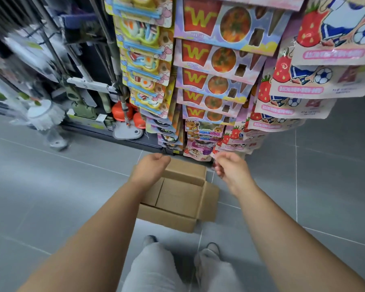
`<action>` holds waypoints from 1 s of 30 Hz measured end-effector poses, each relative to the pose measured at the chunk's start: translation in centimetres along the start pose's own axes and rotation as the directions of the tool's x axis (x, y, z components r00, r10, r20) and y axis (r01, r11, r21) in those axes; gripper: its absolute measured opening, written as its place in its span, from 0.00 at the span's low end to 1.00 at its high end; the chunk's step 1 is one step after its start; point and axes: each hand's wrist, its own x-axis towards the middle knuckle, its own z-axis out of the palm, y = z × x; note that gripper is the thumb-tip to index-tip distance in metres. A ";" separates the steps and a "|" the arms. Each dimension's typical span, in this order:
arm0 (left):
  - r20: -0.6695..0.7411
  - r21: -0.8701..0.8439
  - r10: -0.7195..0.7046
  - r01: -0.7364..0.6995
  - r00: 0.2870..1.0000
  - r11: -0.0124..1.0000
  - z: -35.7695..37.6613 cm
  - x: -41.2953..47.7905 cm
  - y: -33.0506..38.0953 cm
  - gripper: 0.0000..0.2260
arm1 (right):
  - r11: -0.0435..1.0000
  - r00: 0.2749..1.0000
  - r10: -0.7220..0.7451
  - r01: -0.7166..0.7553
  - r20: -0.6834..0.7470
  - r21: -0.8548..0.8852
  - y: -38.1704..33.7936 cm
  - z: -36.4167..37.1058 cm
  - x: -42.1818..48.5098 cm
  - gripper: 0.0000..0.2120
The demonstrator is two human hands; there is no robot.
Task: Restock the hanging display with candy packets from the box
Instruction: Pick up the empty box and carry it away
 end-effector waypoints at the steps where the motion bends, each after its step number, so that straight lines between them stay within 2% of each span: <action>1: -0.006 0.006 -0.006 0.006 1.000 1.000 -0.8 0.5 -0.5 0.17 | 1.000 1.000 0.004 -0.004 -0.007 -0.001 0.4 0.5 -0.3 0.07; 5: 0.078 0.038 -0.023 0.020 0.997 0.999 -4.0 3.1 -3.2 0.15 | 0.996 0.996 0.037 -0.044 -0.085 -0.080 3.5 3.6 -0.3 0.07; 7: 0.136 0.116 -0.032 0.016 0.990 0.993 -5.5 4.9 -5.2 0.12 | 0.991 0.988 0.050 -0.067 -0.145 -0.114 5.3 5.4 0.2 0.08; 10: 0.178 0.253 -0.047 0.001 0.983 0.967 -6.9 7.7 -8.6 0.15 | 0.984 0.971 0.069 -0.104 -0.229 -0.144 8.2 8.0 1.2 0.09; 15: 0.224 0.419 -0.112 0.008 0.968 0.908 -6.2 11.8 -14.9 0.17 | 0.950 0.962 0.097 -0.166 -0.256 -0.265 14.7 10.1 3.1 0.12; 18: 0.239 0.423 -0.164 0.050 0.957 0.905 -4.0 14.5 -19.4 0.19 | 0.904 0.953 0.135 -0.231 -0.272 -0.361 19.3 10.5 5.4 0.05; 20: 0.235 0.331 -0.190 0.105 0.953 0.938 -1.8 16.5 -22.5 0.22 | 0.877 0.950 0.167 -0.265 -0.263 -0.401 22.5 11.0 7.3 0.06; 21: 0.228 0.313 -0.196 0.119 0.954 0.942 -0.5 17.5 -24.2 0.22 | 0.866 0.949 0.189 -0.282 -0.251 -0.414 24.0 11.3 8.2 0.07; 25: 0.247 0.426 -0.249 0.126 0.937 0.896 4.4 22.0 -31.0 0.19 | 0.830 0.941 0.207 -0.314 -0.269 -0.460 30.6 12.1 12.4 0.18; 28: 0.308 0.464 -0.283 0.116 0.909 0.878 7.2 25.4 -35.7 0.22 | 0.743 0.932 0.175 -0.336 -0.317 -0.579 35.0 11.8 16.2 0.24; 30: 0.266 0.503 -0.256 0.093 0.929 0.859 8.6 27.8 -38.8 0.23 | 0.692 0.933 0.168 -0.342 -0.319 -0.635 37.5 11.3 18.8 0.31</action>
